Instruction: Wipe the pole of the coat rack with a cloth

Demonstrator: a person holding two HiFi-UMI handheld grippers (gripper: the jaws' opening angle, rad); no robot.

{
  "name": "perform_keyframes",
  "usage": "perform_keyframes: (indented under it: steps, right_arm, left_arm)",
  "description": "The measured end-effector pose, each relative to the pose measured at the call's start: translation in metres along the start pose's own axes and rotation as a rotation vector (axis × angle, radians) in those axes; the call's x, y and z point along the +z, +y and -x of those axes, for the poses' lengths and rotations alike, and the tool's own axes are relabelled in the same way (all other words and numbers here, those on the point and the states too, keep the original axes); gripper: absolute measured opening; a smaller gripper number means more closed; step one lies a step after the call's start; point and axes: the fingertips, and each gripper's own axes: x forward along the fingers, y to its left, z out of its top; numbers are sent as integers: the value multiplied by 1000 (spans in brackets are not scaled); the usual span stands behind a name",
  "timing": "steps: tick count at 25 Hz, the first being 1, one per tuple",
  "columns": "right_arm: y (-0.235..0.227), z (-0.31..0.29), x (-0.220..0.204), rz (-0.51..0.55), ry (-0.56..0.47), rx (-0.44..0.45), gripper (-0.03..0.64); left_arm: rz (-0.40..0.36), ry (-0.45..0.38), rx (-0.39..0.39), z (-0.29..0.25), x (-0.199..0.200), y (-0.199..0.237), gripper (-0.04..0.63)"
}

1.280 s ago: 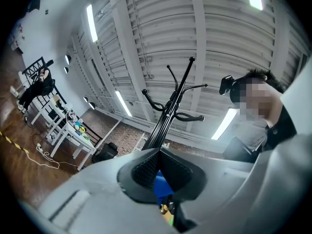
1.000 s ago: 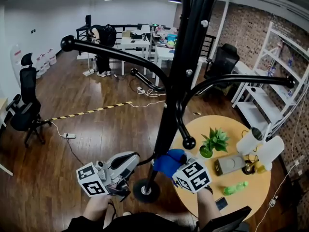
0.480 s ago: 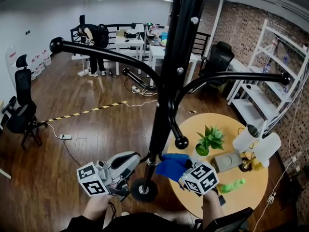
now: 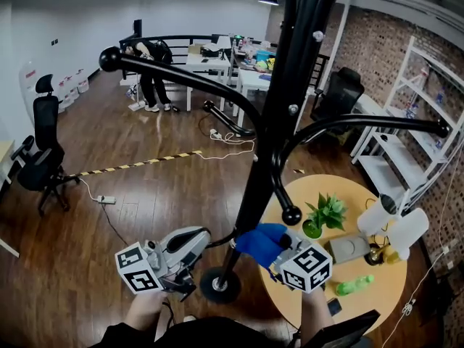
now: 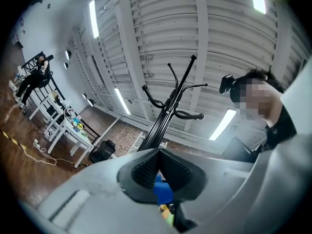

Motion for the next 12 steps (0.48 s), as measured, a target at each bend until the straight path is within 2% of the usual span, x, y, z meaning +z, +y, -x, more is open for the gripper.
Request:
perform_keyframes:
  steps: [5,12]
  right_arm:
    - [1,13,58,9,-165,-11,30]
    - [-14,53,148,-21,-478,-61,31]
  left_arm:
    - [-23,-19,13,4,11,-1,2]
    - [-45,-33,8,4,13,-6,2]
